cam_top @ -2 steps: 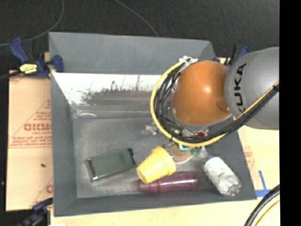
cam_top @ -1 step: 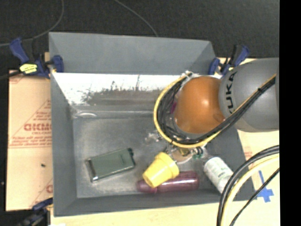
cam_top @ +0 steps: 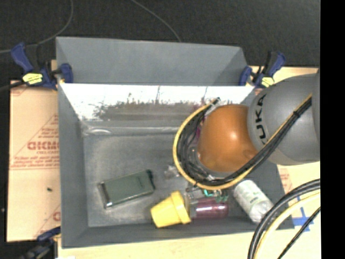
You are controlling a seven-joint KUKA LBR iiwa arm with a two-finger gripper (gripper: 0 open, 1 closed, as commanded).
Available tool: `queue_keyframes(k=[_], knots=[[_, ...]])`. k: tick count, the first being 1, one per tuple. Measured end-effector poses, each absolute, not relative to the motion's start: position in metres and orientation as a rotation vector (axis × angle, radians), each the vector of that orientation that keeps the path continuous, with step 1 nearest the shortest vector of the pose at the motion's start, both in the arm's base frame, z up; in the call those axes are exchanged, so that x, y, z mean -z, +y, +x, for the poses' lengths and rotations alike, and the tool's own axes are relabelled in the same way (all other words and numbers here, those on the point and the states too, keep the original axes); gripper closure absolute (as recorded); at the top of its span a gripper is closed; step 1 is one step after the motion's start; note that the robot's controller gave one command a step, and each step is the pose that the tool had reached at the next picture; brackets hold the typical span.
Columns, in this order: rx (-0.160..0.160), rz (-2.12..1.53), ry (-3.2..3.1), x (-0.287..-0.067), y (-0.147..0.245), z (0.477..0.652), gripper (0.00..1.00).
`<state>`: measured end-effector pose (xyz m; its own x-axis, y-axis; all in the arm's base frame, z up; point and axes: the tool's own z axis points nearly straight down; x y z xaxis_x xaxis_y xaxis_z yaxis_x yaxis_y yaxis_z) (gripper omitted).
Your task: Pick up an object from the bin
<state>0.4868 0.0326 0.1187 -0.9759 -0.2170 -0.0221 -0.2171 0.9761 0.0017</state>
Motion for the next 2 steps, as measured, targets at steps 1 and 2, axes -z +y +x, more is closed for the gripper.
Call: queue_keyframes(k=[1,2], knots=[[-0.007,-0.323,3.106,-0.127,0.039,0.477,0.0],[-0.002,-0.643,3.039,-0.072,0.045,0.479,1.0]])
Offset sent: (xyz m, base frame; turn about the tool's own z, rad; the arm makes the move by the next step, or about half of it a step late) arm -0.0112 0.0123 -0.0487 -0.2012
